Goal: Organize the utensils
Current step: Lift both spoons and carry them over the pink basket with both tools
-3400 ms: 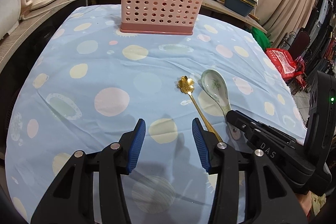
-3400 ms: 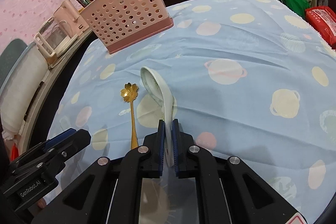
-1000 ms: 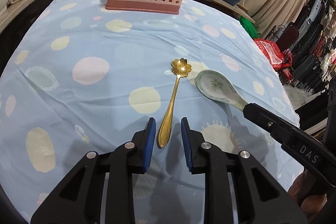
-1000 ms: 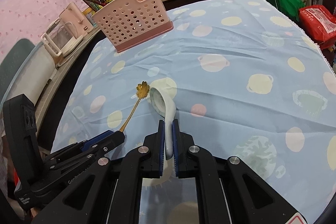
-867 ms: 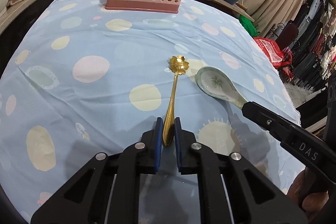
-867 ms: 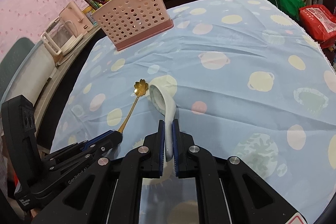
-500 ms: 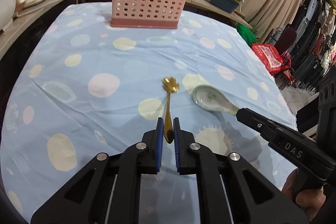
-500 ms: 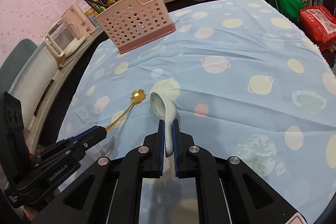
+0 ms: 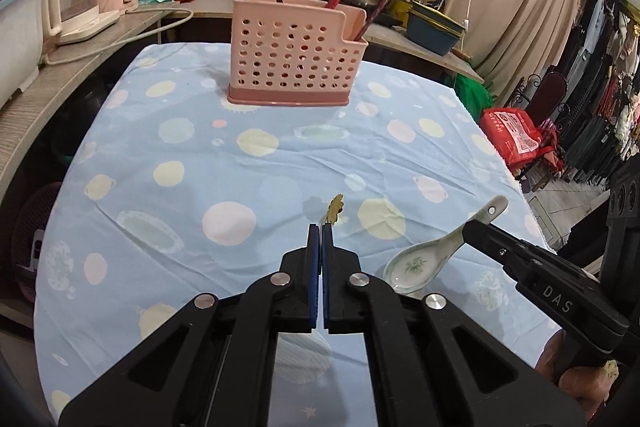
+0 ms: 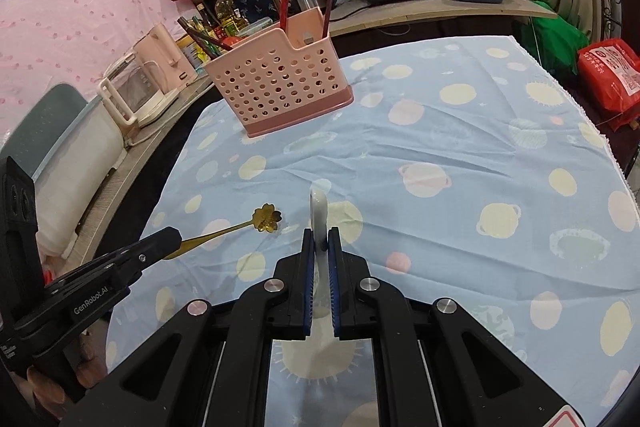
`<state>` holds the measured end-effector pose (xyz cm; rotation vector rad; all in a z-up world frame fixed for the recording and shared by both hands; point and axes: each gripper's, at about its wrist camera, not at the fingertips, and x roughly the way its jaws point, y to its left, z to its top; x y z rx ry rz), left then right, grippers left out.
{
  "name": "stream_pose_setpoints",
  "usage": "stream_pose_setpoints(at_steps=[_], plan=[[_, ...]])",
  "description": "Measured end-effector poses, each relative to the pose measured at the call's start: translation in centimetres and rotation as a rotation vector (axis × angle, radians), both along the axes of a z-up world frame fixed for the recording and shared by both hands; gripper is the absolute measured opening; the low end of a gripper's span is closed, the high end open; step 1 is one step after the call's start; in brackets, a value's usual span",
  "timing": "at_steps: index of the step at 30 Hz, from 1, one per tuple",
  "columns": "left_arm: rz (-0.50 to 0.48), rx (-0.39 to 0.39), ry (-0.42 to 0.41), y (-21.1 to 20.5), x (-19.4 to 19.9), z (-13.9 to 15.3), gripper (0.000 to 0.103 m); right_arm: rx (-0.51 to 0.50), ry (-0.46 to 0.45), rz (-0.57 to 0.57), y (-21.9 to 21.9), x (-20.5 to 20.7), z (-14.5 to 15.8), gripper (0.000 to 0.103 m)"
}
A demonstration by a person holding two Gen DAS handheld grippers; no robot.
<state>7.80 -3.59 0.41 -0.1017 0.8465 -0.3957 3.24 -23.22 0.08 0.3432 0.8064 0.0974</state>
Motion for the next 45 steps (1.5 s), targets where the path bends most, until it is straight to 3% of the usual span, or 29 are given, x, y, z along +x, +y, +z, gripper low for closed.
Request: stream_pose_setpoints(at_steps=[10, 17, 22, 26, 31, 41, 45], plan=[[0.013, 0.047, -0.139, 1.0, 4.3, 7.8, 0.000, -0.048, -0.115, 0.015, -0.9, 4.3, 5.3, 0.007], [0.049, 0.103, -0.271, 0.9, 9.5, 14.5, 0.000, -0.120, -0.224, 0.007, -1.3, 10.5, 11.3, 0.007], [0.062, 0.158, -0.294, 0.3, 13.8, 16.9, 0.000, -0.172, -0.274, 0.013, -0.4, 15.4, 14.4, 0.007], [0.027, 0.193, -0.256, -0.6, 17.2, 17.0, 0.001, -0.193, -0.283, 0.030, 0.6, 19.5, 15.2, 0.007], [-0.022, 0.231, -0.209, -1.8, 19.2, 15.5, 0.001, -0.198, -0.258, 0.032, 0.7, 22.5, 14.1, 0.007], [-0.079, 0.308, -0.097, -4.8, 22.1, 11.5, 0.001, -0.250, -0.203, 0.005, 0.0, 25.1, 11.6, 0.007], [-0.074, 0.296, -0.082, -5.4, 22.8, 11.0, 0.001, -0.266, -0.170, 0.027, 0.5, 25.9, 10.3, 0.007]])
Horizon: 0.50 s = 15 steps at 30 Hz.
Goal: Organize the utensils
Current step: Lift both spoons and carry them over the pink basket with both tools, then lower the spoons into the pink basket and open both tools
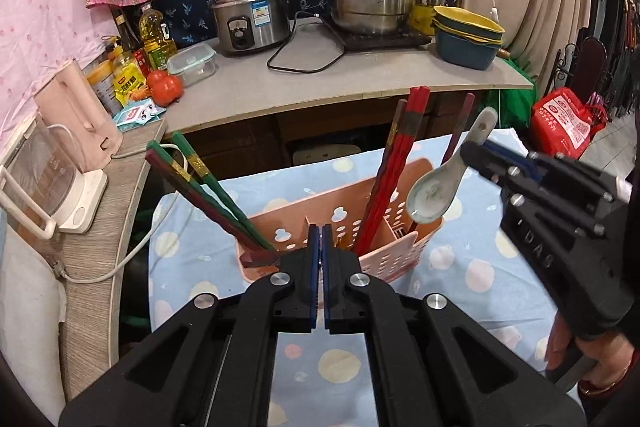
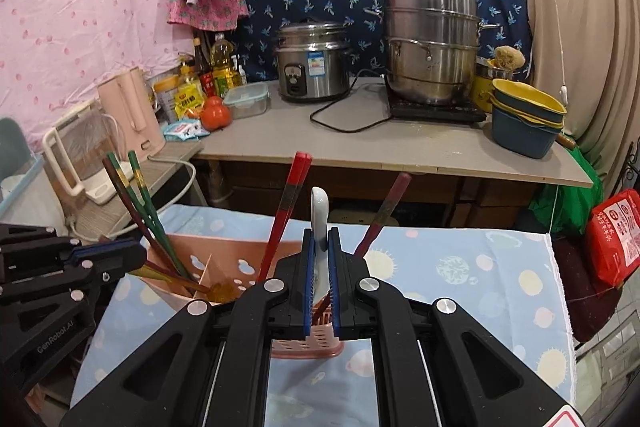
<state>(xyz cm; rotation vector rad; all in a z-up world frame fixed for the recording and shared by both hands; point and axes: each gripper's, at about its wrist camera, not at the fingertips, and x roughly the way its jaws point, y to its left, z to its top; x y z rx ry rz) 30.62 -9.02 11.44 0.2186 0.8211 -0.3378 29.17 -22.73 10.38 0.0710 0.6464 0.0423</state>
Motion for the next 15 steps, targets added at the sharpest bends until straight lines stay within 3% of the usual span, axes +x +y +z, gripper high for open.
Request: stream_pose_setpoints(at_steps=[5, 7, 8, 9, 15], plan=[[0.041, -0.079, -0.014, 0.6, 0.8, 0.2, 0.004, 0.019, 0.031, 0.020, 0.4, 1.1, -1.2, 0.007], [0.067, -0.104, -0.028, 0.9, 0.9, 0.4, 0.021, 0.036, 0.032, 0.022, 0.4, 1.2, -1.3, 0.008], [0.082, -0.113, -0.043, 1.2, 0.8, 0.7, 0.039, 0.039, 0.027, 0.020, 0.4, 1.1, -1.2, 0.009], [0.090, -0.122, -0.061, 1.5, 0.5, 0.9, 0.045, 0.043, 0.022, 0.018, 0.3, 1.0, -1.1, 0.009], [0.119, -0.137, -0.103, 2.6, -0.7, 1.9, 0.045, 0.068, 0.001, 0.006, -0.3, -0.1, -0.4, 0.010]])
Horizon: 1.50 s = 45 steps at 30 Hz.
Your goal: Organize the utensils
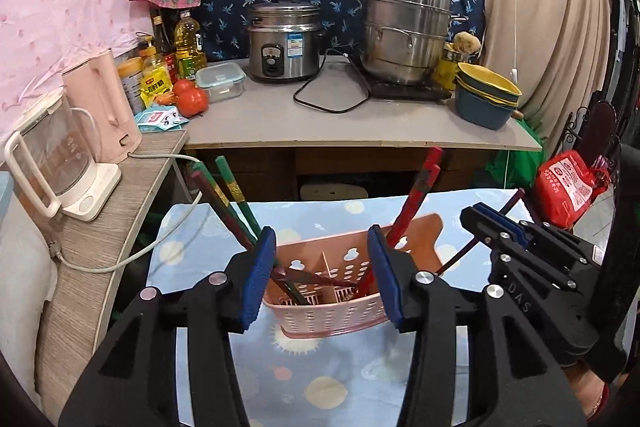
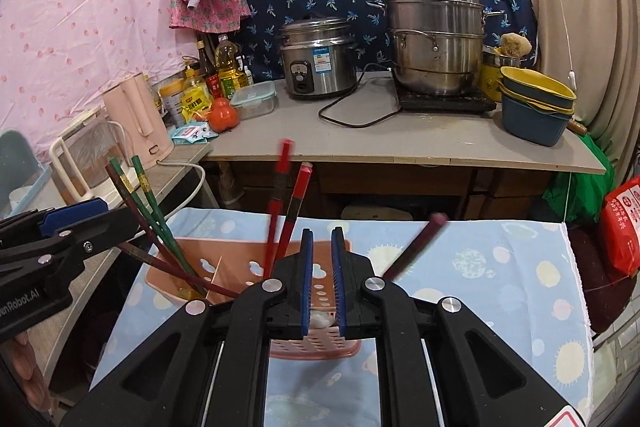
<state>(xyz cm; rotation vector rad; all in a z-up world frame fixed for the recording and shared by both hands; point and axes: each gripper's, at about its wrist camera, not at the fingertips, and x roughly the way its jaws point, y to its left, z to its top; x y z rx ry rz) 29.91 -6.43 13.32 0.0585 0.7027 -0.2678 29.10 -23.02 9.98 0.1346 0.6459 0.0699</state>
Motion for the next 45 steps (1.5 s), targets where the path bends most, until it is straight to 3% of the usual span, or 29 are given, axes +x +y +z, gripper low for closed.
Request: stream_pose_setpoints(at_steps=[5, 8, 12, 27, 36, 45], plan=[[0.010, -0.015, -0.008, 0.8, -1.2, 0.1, 0.045, 0.003, -0.007, 0.005, 0.1, -1.6, 0.2, 0.011], [0.016, -0.014, -0.015, 1.0, -2.2, 0.0, 0.045, 0.009, -0.007, 0.008, 0.3, -2.8, 0.2, 0.020], [0.030, -0.017, -0.022, 1.4, -3.8, -0.5, 0.045, 0.011, -0.008, 0.018, 1.0, -4.8, 0.2, 0.022], [0.083, -0.032, 0.042, 2.5, -11.0, -5.6, 0.046, 0.039, 0.066, 0.045, 3.8, -13.0, -2.5, 0.028], [0.088, -0.044, 0.082, 2.1, -13.4, -7.9, 0.059, -0.003, 0.075, -0.007, 4.1, -16.5, -3.3, 0.042], [0.113, 0.001, 0.056, 1.7, -14.6, -8.1, 0.070, -0.027, 0.086, -0.043, 3.8, -17.8, -3.4, 0.049]])
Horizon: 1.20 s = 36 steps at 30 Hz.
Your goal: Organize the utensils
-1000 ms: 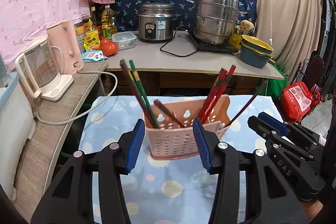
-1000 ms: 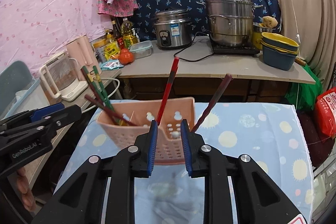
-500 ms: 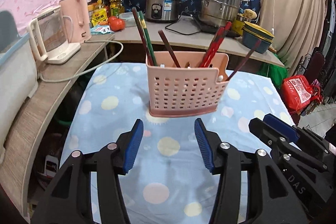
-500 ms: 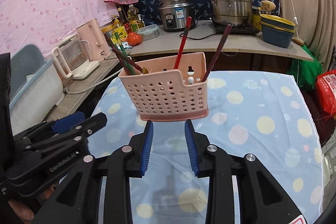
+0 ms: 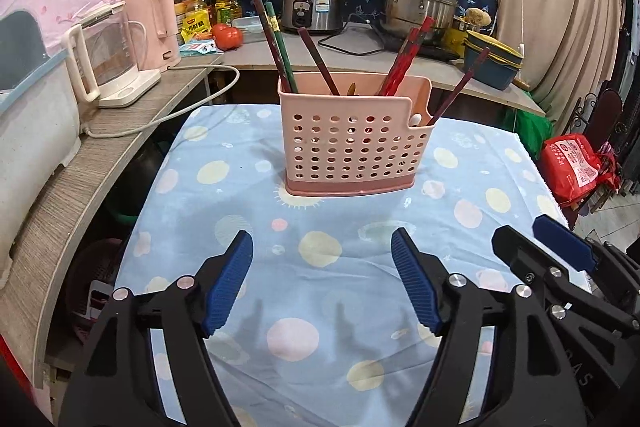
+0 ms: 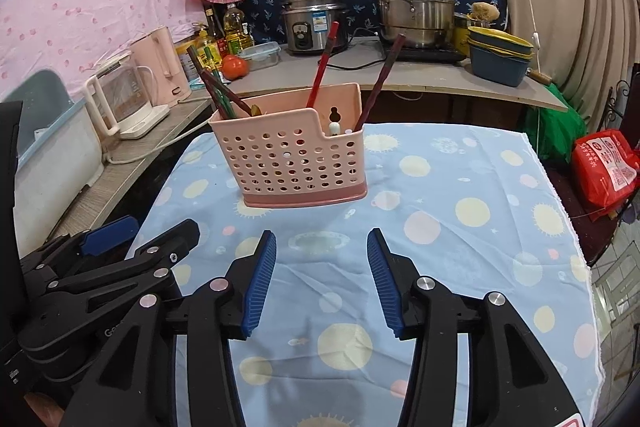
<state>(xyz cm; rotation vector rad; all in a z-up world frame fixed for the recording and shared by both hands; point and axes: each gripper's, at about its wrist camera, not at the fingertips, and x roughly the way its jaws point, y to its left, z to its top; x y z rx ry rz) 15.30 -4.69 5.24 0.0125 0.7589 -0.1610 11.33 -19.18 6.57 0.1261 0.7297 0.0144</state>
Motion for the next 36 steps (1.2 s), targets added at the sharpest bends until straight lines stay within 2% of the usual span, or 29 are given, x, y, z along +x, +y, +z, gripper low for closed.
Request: stream_pose_setpoints(at_steps=[5, 9, 11, 14, 18, 20, 36], plan=[[0.026, 0.038, -0.016, 0.2, -0.3, 0.4, 0.075, -0.020, -0.005, -0.023, -0.1, -0.3, 0.3, 0.060], [0.050, 0.050, -0.009, 0.5, -0.3, 0.4, 0.080, -0.025, -0.003, -0.034, -0.4, -0.4, 0.3, 0.073], [0.066, 0.055, -0.009, 0.7, -0.4, 0.5, 0.084, -0.017, 0.000, -0.042, -0.7, -0.5, 0.3, 0.084], [0.080, 0.059, -0.012, 1.0, -0.4, 0.7, 0.093, 0.007, 0.008, -0.042, -1.2, -0.6, 0.3, 0.086], [0.075, 0.083, -0.009, 0.9, -0.6, 0.8, 0.094, -0.005, 0.007, -0.049, -1.2, -0.8, 0.3, 0.087], [0.084, 0.087, -0.009, 0.9, -0.6, 0.8, 0.095, -0.011, 0.003, -0.053, -1.2, -1.0, 0.3, 0.098], [0.095, 0.093, 0.001, 0.9, -0.4, 0.5, 0.096, -0.052, -0.015, -0.060, -0.9, -1.1, 0.6, 0.097]])
